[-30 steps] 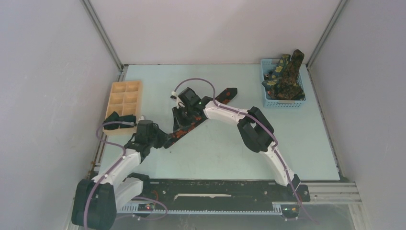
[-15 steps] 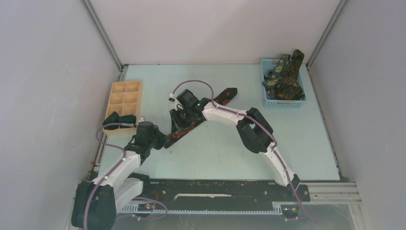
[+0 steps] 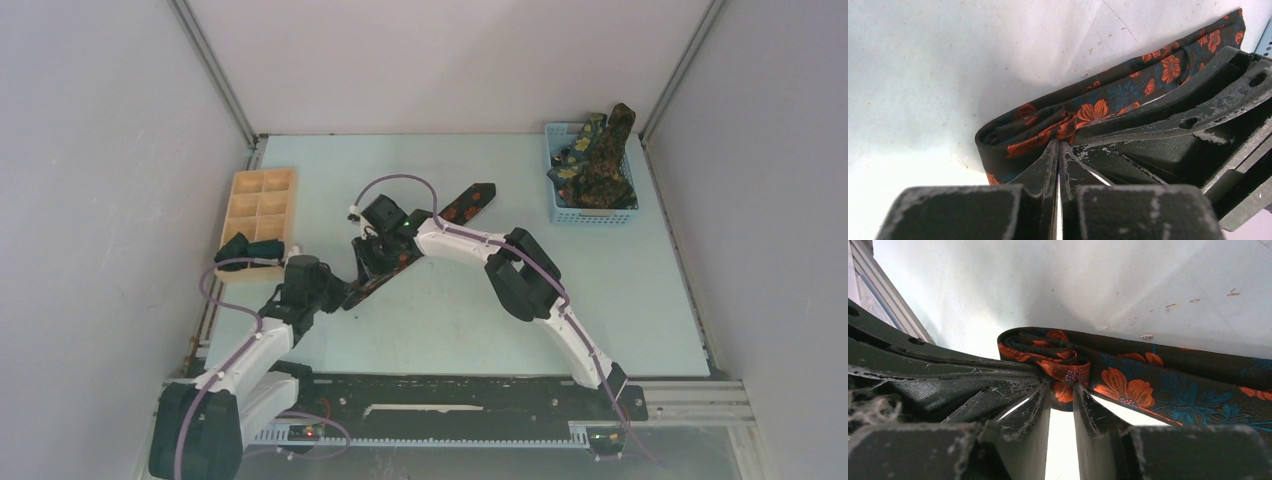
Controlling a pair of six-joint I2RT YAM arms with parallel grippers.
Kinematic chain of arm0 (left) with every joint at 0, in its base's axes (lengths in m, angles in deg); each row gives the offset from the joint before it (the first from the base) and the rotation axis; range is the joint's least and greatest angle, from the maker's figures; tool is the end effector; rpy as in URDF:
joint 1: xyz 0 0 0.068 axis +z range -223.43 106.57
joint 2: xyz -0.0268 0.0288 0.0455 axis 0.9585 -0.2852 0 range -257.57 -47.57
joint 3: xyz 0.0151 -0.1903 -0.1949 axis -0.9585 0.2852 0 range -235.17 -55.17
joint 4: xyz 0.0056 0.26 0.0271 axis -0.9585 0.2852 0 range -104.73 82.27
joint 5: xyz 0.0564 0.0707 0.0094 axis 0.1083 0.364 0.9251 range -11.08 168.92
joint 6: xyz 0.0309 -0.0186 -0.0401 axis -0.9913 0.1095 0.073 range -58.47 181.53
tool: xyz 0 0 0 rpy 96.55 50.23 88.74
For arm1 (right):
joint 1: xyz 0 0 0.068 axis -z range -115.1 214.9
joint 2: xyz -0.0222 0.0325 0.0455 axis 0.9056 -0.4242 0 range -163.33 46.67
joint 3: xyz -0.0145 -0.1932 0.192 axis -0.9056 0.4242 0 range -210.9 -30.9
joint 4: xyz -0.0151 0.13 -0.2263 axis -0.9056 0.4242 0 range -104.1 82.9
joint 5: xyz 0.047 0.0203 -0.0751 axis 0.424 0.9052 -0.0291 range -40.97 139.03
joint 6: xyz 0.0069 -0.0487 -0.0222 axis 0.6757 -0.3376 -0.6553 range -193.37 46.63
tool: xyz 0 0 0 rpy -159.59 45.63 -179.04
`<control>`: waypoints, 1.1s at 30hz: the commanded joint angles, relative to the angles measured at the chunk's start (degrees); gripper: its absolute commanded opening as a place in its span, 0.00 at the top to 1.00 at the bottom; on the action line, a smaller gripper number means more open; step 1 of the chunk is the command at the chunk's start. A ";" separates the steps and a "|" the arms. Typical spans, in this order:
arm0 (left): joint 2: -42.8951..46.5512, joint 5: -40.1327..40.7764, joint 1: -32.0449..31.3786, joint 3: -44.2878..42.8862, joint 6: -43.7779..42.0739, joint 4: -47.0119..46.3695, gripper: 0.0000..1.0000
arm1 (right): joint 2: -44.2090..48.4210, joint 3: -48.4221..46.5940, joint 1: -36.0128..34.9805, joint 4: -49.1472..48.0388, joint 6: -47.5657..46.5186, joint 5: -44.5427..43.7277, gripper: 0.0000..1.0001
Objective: Roll the ties
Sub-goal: Roll the tie at the center of the board.
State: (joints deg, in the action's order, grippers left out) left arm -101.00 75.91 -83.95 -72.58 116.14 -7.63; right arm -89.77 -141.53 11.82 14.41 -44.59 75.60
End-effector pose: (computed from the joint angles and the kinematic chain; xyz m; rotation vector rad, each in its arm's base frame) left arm 0.1728 -0.0339 0.1551 -0.8784 2.2421 -0.6154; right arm 0.2994 0.4250 0.1568 -0.7883 2.6614 1.0774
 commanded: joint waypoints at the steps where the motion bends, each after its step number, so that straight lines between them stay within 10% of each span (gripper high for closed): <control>1: 1.77 0.55 -0.29 0.14 0.41 -1.18 0.92 | -1.06 -2.78 -0.51 0.90 -1.32 -1.83 0.75; 12: 10.06 4.68 -0.22 -3.45 -2.67 10.56 0.47 | -2.56 -3.78 0.10 1.63 -2.23 -2.64 0.82; 33: 15.14 0.43 3.61 3.74 -0.26 8.53 0.41 | -3.74 -3.44 0.21 2.16 -3.12 -2.31 0.89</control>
State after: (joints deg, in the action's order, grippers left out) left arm -84.31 79.74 -81.74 -70.46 114.94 6.48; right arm -91.98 -143.39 12.15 15.62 -46.04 74.60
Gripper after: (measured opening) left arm 0.599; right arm 0.117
